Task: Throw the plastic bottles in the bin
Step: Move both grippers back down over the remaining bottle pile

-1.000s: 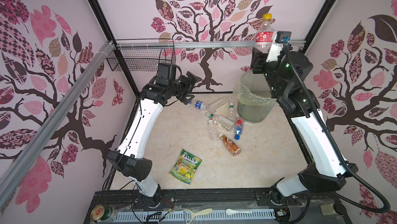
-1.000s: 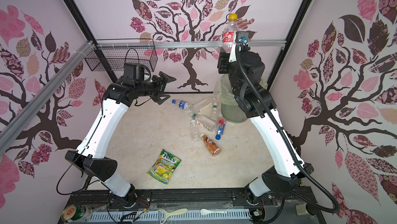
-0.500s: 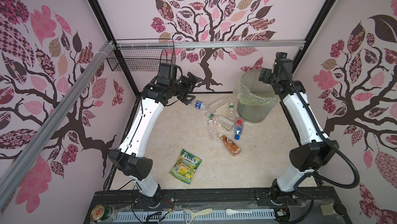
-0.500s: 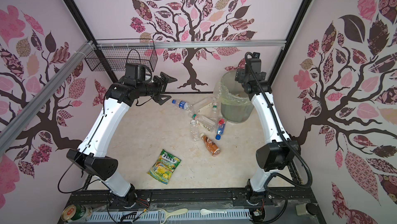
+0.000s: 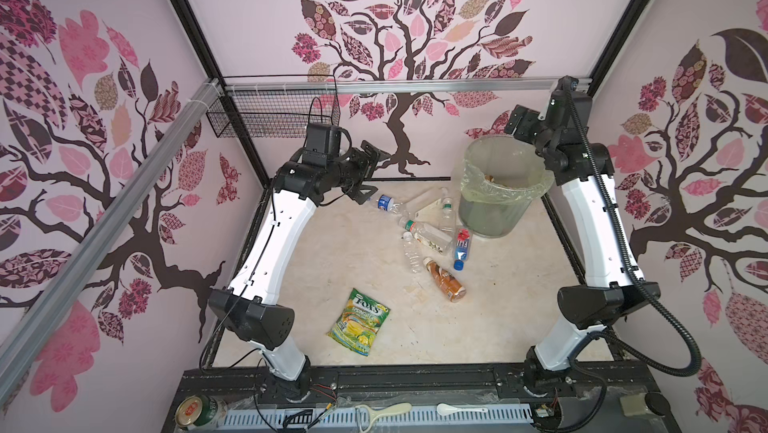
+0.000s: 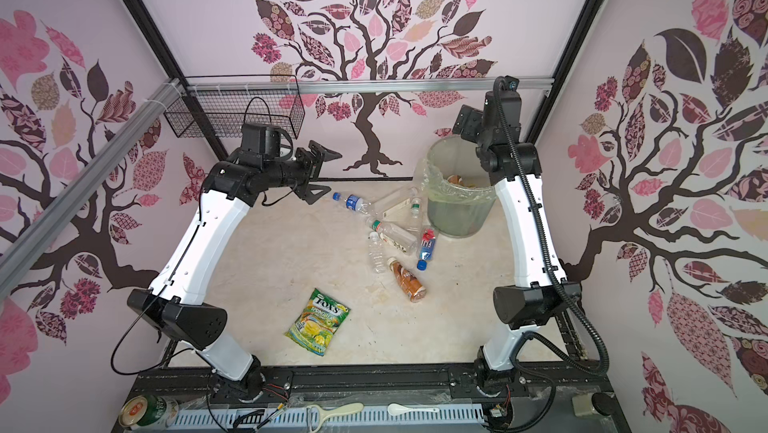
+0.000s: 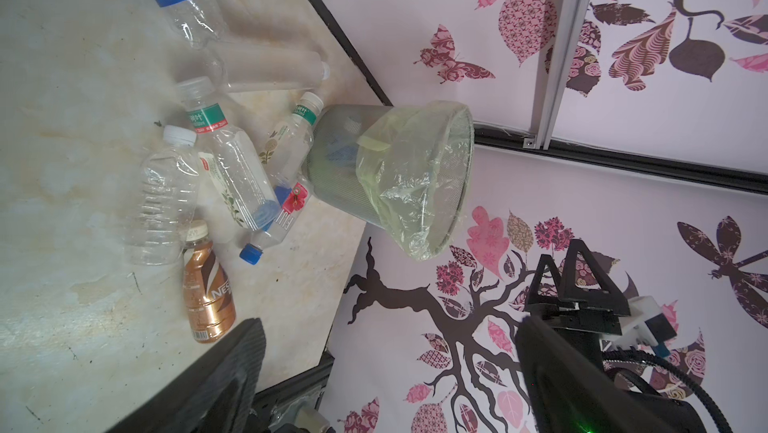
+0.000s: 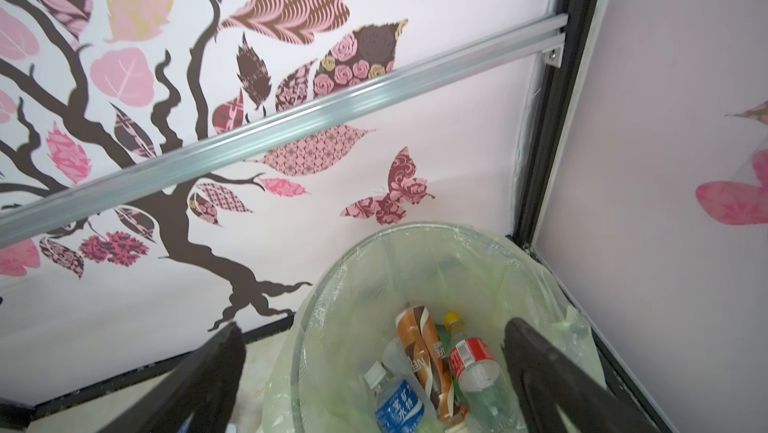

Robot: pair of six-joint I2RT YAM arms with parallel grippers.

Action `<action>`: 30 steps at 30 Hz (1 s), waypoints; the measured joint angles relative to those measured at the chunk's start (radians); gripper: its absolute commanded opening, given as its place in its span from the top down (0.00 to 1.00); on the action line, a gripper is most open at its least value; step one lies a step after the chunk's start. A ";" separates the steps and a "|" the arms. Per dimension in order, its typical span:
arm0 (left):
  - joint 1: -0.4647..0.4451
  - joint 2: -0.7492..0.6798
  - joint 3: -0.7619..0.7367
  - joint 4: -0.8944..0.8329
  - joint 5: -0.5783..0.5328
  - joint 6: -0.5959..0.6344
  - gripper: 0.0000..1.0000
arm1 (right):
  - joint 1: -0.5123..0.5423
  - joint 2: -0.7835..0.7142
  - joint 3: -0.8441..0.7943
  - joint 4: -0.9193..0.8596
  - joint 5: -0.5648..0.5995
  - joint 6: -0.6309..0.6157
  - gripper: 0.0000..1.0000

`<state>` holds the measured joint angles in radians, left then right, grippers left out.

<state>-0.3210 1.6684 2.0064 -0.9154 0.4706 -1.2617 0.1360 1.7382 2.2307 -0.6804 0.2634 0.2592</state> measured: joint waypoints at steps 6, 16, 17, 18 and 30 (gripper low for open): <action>-0.013 -0.034 -0.095 -0.032 0.003 -0.003 0.02 | 0.119 -0.005 -0.042 -0.052 0.001 -0.012 0.00; -0.072 -0.018 -0.151 -0.096 -0.041 0.049 0.02 | 0.331 -0.268 -0.636 -0.042 -0.067 0.053 0.00; -0.080 -0.012 -0.159 -0.097 -0.045 0.062 0.02 | 0.334 -0.309 -0.703 -0.042 -0.079 0.065 0.00; -0.087 -0.007 -0.166 -0.100 -0.048 0.073 0.02 | 0.334 -0.348 -0.764 -0.038 -0.087 0.075 0.01; -0.173 0.154 -0.241 -0.219 -0.153 0.344 0.02 | 0.332 -0.636 -1.163 -0.043 -0.159 0.100 0.01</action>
<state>-0.4938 1.8225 1.7649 -1.1343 0.3172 -0.9180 0.4679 1.1027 1.0676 -0.7231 0.1040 0.3588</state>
